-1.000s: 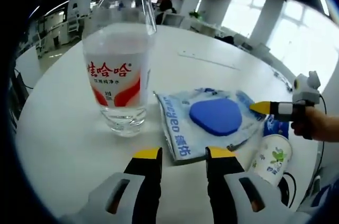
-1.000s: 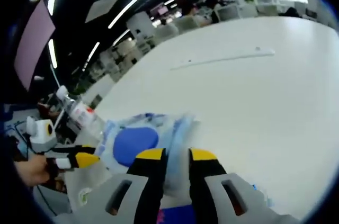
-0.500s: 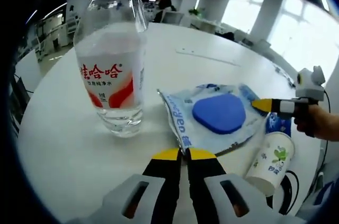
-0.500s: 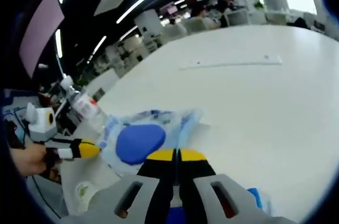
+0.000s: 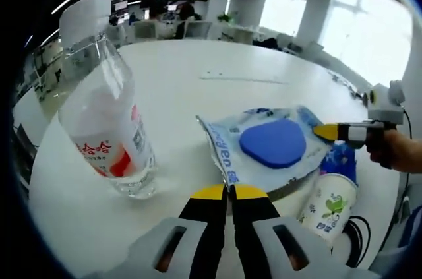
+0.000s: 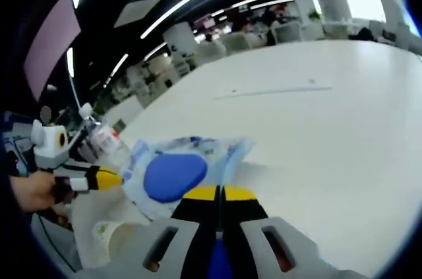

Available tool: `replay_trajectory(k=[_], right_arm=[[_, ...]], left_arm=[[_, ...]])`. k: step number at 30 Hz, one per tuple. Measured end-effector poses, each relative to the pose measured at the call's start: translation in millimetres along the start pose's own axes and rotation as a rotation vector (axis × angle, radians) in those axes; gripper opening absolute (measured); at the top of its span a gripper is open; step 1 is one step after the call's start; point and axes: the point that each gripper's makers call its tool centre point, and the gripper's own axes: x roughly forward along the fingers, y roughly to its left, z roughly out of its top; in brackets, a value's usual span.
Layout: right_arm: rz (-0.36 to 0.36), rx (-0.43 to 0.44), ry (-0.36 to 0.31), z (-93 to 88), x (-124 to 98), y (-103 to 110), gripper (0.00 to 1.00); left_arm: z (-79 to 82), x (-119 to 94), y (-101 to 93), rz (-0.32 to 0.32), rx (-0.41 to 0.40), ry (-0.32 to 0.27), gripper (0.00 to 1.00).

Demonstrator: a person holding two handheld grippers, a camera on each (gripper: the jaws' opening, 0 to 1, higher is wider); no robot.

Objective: Arrange the tabletop items into an orderly group along one side of the table until the central work area is clear of visible clutter.

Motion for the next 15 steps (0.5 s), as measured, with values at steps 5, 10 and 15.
replay_trajectory(k=[5, 10, 15], right_arm=[[-0.026, 0.014, -0.024, 4.9, -9.1, -13.2, 0.00], [-0.049, 0.012, -0.037, 8.3, -16.4, -25.8, 0.00], [-0.071, 0.023, -0.049, 10.2, -22.0, -37.8, 0.00]], left_arm=[[8.5, 8.5, -12.7, -0.017, 0.023, -0.001, 0.02], [15.0, 18.5, -23.8, -0.039, 0.052, 0.009, 0.02], [20.8, 28.3, -33.1, -0.048, 0.076, 0.018, 0.02]])
